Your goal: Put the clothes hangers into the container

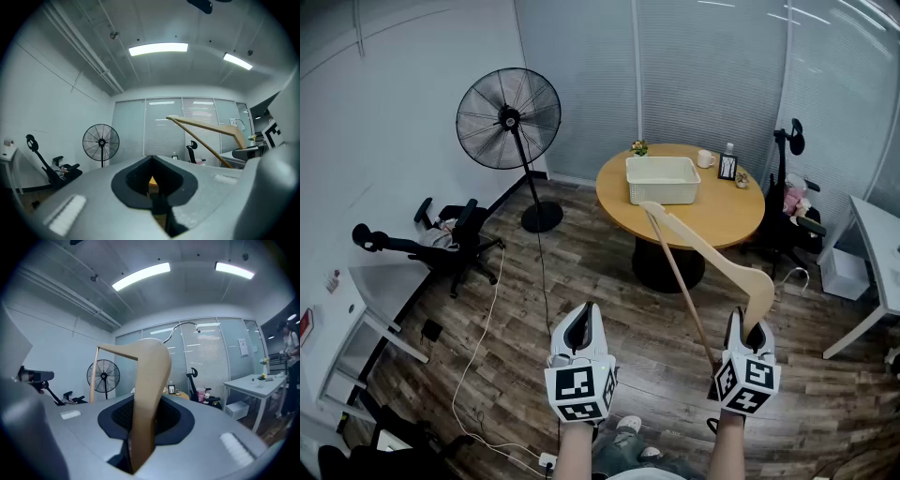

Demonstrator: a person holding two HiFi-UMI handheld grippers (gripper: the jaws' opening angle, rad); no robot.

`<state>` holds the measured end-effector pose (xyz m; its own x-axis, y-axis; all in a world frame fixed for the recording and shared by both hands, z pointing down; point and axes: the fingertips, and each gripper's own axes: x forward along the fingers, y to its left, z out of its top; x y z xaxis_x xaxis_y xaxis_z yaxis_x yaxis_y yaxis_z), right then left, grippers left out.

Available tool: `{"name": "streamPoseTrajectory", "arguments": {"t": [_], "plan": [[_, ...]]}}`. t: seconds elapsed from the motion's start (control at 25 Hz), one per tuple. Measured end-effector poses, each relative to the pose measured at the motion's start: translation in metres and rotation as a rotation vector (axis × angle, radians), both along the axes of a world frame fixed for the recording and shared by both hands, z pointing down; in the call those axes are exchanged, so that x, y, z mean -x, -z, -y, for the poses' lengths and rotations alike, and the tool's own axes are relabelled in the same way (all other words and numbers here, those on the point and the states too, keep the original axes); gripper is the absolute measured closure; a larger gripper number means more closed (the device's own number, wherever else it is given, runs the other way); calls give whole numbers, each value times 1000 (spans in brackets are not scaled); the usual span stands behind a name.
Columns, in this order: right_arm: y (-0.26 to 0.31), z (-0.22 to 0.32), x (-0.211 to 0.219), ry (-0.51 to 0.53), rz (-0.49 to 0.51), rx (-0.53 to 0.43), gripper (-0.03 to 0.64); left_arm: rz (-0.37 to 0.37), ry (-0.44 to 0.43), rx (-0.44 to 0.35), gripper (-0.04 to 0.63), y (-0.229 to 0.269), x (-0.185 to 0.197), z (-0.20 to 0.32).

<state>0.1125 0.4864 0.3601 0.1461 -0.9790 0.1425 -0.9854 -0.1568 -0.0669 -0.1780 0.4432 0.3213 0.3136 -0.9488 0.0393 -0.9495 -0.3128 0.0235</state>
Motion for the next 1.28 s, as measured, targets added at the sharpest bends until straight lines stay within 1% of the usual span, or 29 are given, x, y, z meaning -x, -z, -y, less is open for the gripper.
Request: {"name": "streamPoseTrajectory", "arguments": {"t": [0.32,0.56,1.0,1.28], "plan": [[-5,5,-2,2,-1,2,512,7,-5,2,595,-4,-4,7],[-8,16,2,-4,-1,1,514,-1,-12,9,595,-9,0,20],[-4,67,11,-33,28,-31,512,-12,-46,4,595,-9,8,82],[-9,96,20,-52,29,-22,514,-13,-67,16,595,-15,16,119]]}}
